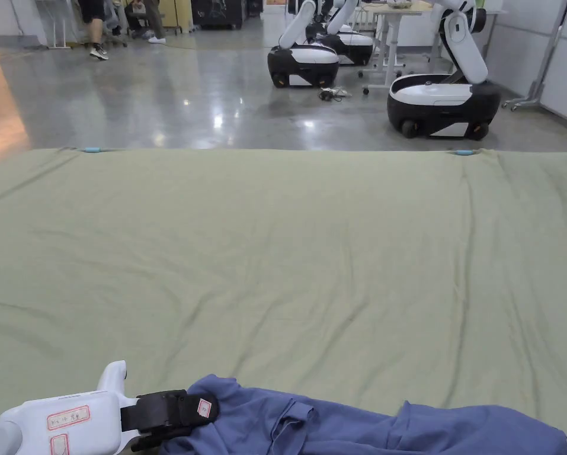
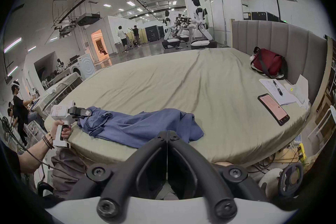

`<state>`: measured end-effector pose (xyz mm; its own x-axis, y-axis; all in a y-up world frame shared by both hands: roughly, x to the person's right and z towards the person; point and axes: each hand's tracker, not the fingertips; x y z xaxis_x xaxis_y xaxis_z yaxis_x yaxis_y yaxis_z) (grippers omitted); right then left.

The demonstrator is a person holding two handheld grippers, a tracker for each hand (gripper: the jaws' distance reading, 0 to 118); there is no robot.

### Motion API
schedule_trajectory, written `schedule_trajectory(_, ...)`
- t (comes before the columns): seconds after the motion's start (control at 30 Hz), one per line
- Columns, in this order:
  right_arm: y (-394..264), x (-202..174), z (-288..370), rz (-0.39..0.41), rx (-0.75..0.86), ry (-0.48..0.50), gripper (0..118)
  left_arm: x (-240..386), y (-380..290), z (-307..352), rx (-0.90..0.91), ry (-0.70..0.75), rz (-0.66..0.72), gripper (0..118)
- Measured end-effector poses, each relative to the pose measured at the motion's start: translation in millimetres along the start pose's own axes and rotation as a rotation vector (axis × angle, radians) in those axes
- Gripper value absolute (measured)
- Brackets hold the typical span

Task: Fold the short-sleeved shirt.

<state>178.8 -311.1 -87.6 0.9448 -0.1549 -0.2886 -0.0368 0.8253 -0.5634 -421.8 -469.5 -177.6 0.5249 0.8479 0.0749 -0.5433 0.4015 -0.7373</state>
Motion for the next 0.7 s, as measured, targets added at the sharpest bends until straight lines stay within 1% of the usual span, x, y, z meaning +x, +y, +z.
schedule_trajectory(0.1,1,1,1,0.004,-0.004,-0.004,4,9,-1,4,0.008,0.004,-0.002,10)
schedule_trajectory(0.2,4,2,3,0.011,-0.004,-0.010,4,12,9,26,0.038,-0.034,-0.002,10)
schedule_trajectory(0.27,5,3,4,0.008,-0.003,-0.012,4,20,12,44,0.066,-0.025,0.002,10)
schedule_trajectory(0.33,5,5,4,0.007,0.001,-0.012,4,21,12,65,0.117,0.042,-0.028,10)
schedule_trajectory(0.37,5,5,4,0.007,0.001,-0.012,4,21,10,77,0.102,0.051,-0.012,10)
schedule_trajectory(0.53,7,2,-1,0.014,0.001,0.002,4,8,19,127,0.184,0.171,-0.013,10)
schedule_trajectory(0.6,7,-2,-3,0.022,-0.001,0.006,4,9,17,131,0.182,0.170,0.033,10)
schedule_trajectory(0.67,7,-5,-4,0.026,-0.002,0.013,4,26,16,127,0.184,0.179,0.029,10)
schedule_trajectory(0.7,8,-6,-5,0.026,-0.003,0.016,4,46,13,122,0.193,0.213,0.001,10)
